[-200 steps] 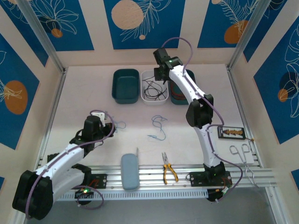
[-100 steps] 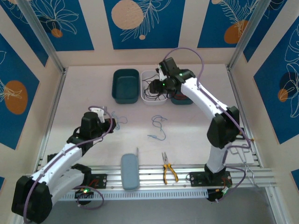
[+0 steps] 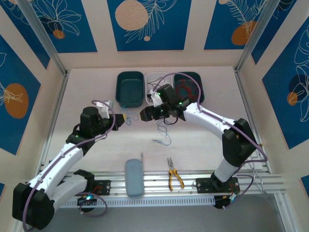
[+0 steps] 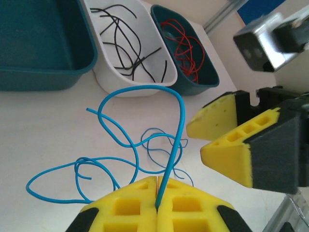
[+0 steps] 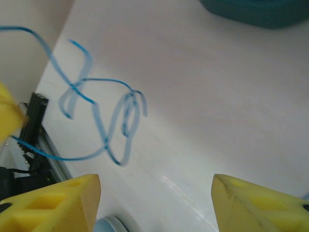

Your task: Untangle the cables

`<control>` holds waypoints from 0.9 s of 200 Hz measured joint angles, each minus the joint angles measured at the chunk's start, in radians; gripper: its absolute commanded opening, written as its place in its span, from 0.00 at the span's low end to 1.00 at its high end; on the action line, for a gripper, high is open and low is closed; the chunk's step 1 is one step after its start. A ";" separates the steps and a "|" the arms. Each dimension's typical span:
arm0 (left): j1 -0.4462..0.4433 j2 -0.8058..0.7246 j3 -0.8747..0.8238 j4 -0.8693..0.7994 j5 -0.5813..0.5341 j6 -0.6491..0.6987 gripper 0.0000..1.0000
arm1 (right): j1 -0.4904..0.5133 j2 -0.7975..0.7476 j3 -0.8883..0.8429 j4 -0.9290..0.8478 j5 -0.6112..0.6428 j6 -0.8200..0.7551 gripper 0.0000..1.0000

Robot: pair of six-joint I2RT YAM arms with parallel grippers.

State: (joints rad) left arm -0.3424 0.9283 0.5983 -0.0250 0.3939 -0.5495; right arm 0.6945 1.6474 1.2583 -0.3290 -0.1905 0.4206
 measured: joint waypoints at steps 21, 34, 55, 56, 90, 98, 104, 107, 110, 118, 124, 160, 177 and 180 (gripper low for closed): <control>0.000 0.013 0.000 0.001 0.016 -0.006 0.00 | 0.028 0.021 0.013 0.048 -0.009 0.000 0.63; 0.000 0.018 0.000 0.002 0.026 -0.011 0.00 | 0.039 0.052 0.027 0.067 -0.013 0.000 0.62; 0.000 0.018 0.000 0.003 0.036 -0.019 0.00 | 0.048 0.109 0.047 0.083 -0.017 0.000 0.61; 0.000 0.018 0.000 0.003 0.036 -0.019 0.00 | 0.048 0.113 0.048 0.083 -0.017 0.000 0.61; 0.000 0.018 0.000 0.009 0.046 -0.022 0.00 | 0.050 0.165 0.059 0.082 -0.018 0.001 0.51; 0.000 0.018 0.000 0.010 0.048 -0.022 0.00 | 0.050 0.169 0.059 0.082 -0.013 0.008 0.44; 0.000 0.018 0.000 0.009 0.051 -0.022 0.00 | 0.050 0.170 0.059 0.082 -0.005 0.009 0.37; 0.000 0.018 0.000 0.009 0.051 -0.022 0.00 | 0.050 0.171 0.059 0.081 0.004 0.013 0.33; 0.000 0.018 0.000 0.009 0.051 -0.022 0.00 | 0.050 0.171 0.059 0.082 0.010 0.014 0.29; 0.000 0.018 0.000 0.008 0.051 -0.022 0.00 | 0.048 0.171 0.060 0.079 0.035 0.030 0.20; 0.000 0.018 0.000 0.007 0.051 -0.022 0.00 | 0.047 0.171 0.060 0.077 0.060 0.038 0.15; 0.000 -0.010 0.000 -0.035 0.044 -0.016 0.00 | 0.019 0.157 0.052 0.043 0.256 0.115 0.01; 0.000 -0.033 0.003 -0.083 0.015 0.008 0.00 | 0.008 0.132 0.047 0.013 0.352 0.131 0.01; 0.000 -0.036 0.004 -0.093 0.008 0.010 0.00 | 0.007 0.127 0.047 0.006 0.367 0.135 0.01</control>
State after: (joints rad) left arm -0.3424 0.8925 0.6025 -0.1181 0.4019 -0.5396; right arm 0.7013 1.7741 1.3048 -0.3233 0.1764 0.5552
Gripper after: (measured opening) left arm 0.041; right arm 0.049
